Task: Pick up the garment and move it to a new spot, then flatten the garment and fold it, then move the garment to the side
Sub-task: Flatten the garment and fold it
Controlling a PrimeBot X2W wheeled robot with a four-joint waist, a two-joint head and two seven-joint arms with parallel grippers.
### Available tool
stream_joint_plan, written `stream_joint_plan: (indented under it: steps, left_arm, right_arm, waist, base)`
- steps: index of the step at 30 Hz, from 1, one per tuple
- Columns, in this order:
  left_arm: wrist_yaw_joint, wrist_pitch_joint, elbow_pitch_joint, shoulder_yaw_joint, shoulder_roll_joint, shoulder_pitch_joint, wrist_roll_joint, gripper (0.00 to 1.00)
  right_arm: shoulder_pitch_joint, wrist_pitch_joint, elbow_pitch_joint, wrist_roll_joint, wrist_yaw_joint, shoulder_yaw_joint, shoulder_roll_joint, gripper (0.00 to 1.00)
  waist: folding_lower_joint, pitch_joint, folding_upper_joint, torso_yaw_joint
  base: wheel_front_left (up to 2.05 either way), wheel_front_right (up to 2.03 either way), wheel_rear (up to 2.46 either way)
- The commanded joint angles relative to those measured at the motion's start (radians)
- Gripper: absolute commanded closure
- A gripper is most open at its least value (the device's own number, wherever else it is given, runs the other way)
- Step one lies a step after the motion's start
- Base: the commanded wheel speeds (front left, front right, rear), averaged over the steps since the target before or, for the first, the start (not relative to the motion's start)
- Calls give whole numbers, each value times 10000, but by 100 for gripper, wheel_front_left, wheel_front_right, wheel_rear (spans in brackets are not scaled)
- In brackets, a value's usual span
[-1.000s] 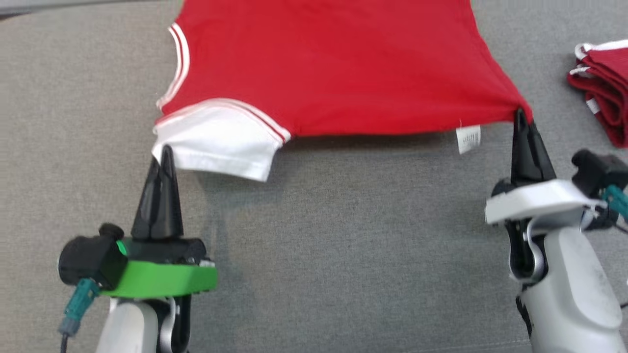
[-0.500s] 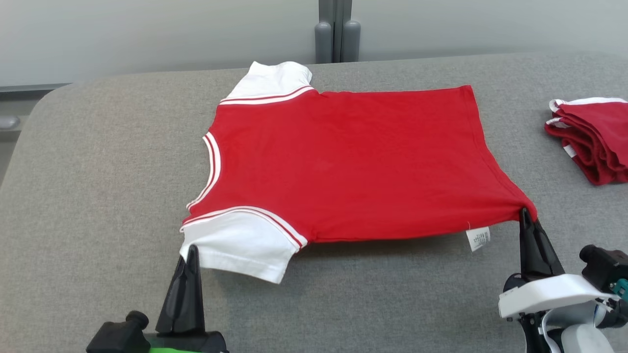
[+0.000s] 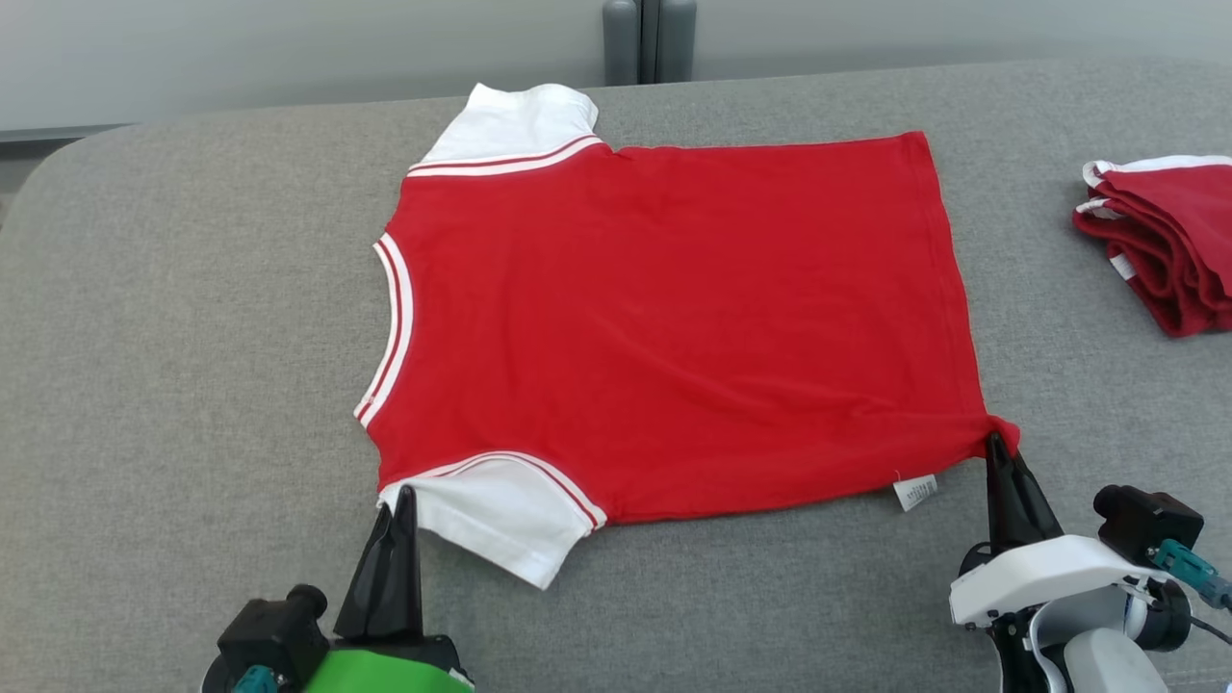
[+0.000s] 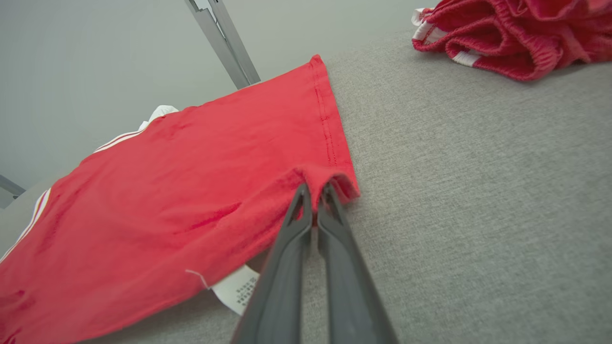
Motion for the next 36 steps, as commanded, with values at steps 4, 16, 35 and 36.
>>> stream_joint_plan:
  steps: [4, 16, 35, 36]
  left_arm:
    - [-54, -246, 471, 31, 8, -795, -26, 100]
    - [-435, -702, 3260, -23, 84, -4885, 549, 100]
    - [-424, -808, 5686, 539, -15, -7641, 895, 100]
    - [-456, -808, 5724, 553, -18, -7723, 933, 100]
  right_arm:
    - [-448, -247, 391, 313, -12, 75, -19, 100]
    - [-2198, -501, 1486, 613, -12, 17, -17, 100]
    - [-4330, -569, 2515, 332, -12, 205, -20, 63]
    - [-4377, -570, 2509, 325, -12, 222, -18, 53]
  waist:
    - [1, 239, -1, -136]
    - [1, 1138, -1, -414]
    - [1, 2152, -1, -771]
    - [1, 2181, -1, -776]
  base:
    - [0, 0, 0]
    - [0, 0, 0]
    - [0, 0, 0]
    - [0, 0, 0]
